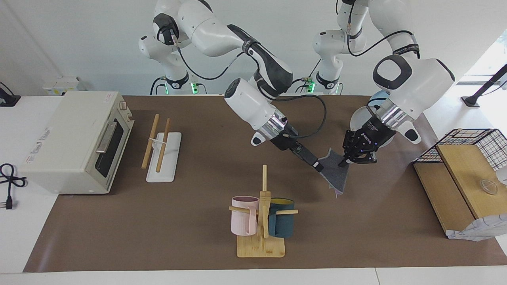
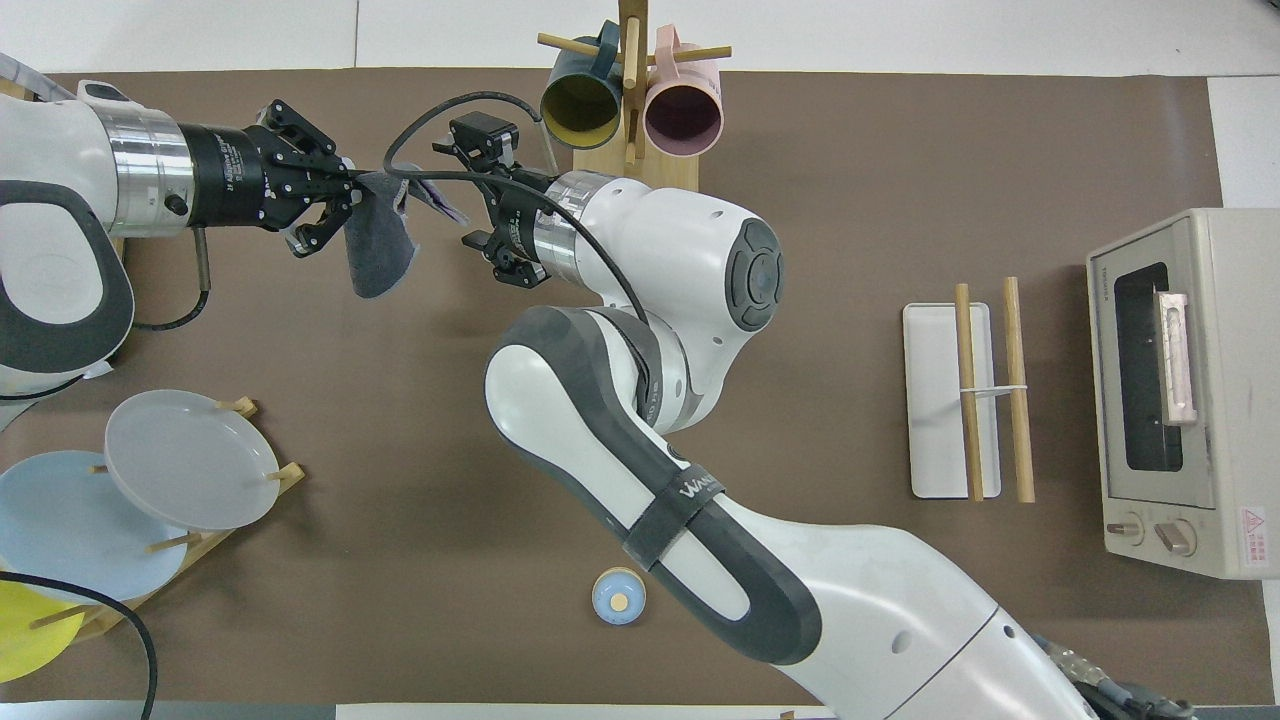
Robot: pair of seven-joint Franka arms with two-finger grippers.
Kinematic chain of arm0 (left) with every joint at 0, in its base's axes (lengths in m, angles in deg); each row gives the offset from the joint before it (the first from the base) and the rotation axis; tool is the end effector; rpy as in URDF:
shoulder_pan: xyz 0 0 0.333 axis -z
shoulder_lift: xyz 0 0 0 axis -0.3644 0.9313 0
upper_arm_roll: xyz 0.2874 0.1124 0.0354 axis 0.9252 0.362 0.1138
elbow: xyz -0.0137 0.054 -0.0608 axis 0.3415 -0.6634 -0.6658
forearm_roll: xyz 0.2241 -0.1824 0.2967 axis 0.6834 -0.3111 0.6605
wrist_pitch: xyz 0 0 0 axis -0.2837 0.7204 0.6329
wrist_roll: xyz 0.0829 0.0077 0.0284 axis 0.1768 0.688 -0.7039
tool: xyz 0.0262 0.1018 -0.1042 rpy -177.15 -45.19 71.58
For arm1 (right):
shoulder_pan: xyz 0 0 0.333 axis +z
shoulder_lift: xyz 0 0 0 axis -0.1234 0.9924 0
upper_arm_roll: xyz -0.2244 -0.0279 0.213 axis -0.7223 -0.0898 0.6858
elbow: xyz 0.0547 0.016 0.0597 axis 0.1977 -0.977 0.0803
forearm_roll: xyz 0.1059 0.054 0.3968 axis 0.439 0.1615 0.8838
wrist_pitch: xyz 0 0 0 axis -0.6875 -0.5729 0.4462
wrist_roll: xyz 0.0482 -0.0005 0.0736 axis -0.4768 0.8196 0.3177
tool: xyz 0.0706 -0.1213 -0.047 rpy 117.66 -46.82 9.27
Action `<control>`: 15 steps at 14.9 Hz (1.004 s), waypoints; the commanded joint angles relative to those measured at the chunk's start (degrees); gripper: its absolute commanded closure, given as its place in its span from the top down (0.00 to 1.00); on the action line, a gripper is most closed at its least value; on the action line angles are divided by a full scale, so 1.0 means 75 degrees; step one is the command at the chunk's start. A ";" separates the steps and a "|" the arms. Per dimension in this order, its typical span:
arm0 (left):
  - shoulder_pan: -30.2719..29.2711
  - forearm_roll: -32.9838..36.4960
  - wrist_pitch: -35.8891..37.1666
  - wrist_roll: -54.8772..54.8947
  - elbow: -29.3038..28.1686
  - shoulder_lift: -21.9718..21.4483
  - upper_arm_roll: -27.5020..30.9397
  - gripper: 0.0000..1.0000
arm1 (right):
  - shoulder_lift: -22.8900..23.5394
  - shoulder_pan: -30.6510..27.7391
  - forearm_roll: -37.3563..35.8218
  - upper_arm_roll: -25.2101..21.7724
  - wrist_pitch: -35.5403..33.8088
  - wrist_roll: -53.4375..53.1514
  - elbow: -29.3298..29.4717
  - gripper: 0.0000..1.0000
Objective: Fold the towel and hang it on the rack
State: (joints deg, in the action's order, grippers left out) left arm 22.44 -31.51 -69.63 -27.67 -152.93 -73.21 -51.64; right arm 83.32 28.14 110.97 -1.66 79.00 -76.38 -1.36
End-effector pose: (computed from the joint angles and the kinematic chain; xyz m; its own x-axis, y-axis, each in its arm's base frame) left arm 0.6580 -0.1596 0.4625 -0.0161 0.8158 -0.5781 0.9721 0.1480 0.1818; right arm 0.6530 0.5007 0.4083 0.5479 -0.6792 -0.4885 -0.7398 -0.1207 -0.6619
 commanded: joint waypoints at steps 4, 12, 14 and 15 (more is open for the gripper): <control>0.0021 -0.0263 -0.0383 -0.0112 -0.0348 -0.0255 -0.0014 0.00 | 0.0157 0.0260 0.0060 0.0091 0.0070 -0.0442 0.0248 1.00; 0.0033 -0.0274 -0.0395 -0.0171 -0.0360 -0.0266 -0.0025 0.00 | 0.0403 0.0014 0.0060 0.0056 0.0035 -0.0395 0.0751 0.49; 0.0033 -0.0274 -0.0395 -0.0183 -0.0372 -0.0266 -0.0049 0.00 | 0.0415 0.0025 0.0037 0.0056 0.0081 -0.0383 0.0763 0.62; 0.0033 -0.0274 -0.0395 -0.0183 -0.0383 -0.0266 -0.0049 0.00 | 0.0427 0.0037 0.0036 0.0056 0.0070 -0.0383 0.0763 0.62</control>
State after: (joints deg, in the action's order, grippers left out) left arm 22.47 -32.45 -71.30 -28.46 -153.26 -73.21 -51.88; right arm 84.81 28.48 110.97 -1.61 79.09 -79.21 2.07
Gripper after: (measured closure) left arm 0.956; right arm 0.388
